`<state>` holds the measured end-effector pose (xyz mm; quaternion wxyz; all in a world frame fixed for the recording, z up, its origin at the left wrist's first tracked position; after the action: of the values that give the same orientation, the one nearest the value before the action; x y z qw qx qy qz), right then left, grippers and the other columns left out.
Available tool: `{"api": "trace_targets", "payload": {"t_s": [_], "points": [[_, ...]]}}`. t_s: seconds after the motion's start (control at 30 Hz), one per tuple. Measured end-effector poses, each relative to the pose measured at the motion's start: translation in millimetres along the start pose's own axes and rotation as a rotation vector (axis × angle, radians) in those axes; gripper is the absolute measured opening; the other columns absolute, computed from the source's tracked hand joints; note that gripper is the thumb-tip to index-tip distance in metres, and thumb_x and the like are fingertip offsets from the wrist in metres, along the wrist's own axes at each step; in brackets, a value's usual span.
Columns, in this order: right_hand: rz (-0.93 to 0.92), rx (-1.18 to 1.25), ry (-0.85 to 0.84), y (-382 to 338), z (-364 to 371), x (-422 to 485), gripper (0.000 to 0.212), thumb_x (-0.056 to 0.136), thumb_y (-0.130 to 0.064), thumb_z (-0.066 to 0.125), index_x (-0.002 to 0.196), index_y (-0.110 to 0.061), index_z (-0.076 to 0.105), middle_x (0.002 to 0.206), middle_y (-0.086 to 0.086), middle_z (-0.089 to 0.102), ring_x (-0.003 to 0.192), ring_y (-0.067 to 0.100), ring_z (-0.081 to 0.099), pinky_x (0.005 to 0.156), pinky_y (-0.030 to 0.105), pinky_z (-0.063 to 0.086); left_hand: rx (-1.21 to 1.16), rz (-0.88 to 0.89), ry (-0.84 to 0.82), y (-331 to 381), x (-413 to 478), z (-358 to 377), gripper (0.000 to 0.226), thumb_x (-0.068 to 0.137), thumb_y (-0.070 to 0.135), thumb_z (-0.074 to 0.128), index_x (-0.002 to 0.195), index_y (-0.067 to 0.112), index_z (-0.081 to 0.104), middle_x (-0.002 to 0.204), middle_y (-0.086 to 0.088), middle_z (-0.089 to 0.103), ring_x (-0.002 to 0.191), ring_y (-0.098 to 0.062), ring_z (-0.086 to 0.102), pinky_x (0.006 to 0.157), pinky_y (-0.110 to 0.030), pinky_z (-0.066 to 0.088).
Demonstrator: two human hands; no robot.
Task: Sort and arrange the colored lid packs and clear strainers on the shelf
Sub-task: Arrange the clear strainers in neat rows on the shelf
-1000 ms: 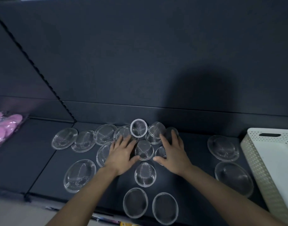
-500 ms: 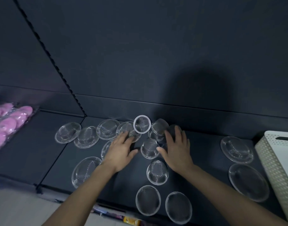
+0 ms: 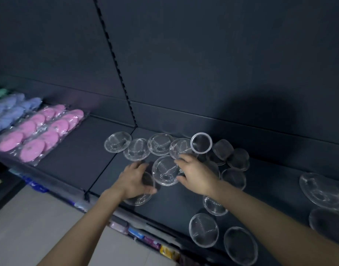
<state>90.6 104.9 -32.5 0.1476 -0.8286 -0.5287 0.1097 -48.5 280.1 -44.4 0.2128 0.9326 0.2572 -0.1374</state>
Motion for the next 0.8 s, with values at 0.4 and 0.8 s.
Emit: {"api": "trace_targets", "payload": {"t_s": [0.4,0.8], "points": [[0.036,-0.154,-0.257,-15.8,23.6,45.5,0.083,0.081,-0.046,0.065,0.148,-0.023,0.023,0.150,0.000,0.032,0.133,0.031,0.025,0.113,0.041,0.025,-0.080,0.009,0.092,-26.6,-19.6,5.5,0.078,0.072,0.028,0.075,0.141,0.022,0.039,0.145,-0.005,0.040,0.131,-0.020,0.041,0.102,-0.022,0.035],[0.146,0.261,0.049,-1.7,5.8,0.1,0.078,0.077,-0.037,0.073,0.143,-0.019,0.035,0.143,0.002,0.041,0.132,0.021,0.031,0.107,0.024,0.025,-0.184,0.107,0.272,15.8,-11.1,-6.4,0.071,0.069,0.032,0.072,0.135,0.028,0.047,0.127,0.002,0.052,0.118,-0.018,0.049,0.096,-0.027,0.043]]}}
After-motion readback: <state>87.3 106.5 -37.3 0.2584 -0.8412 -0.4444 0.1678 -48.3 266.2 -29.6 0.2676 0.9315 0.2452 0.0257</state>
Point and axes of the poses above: each hand's wrist, its own x-axis towards the middle knuckle, its own z-axis out of the palm, y = z × x, the point moved 1 cm from there along x, towards the middle knuckle
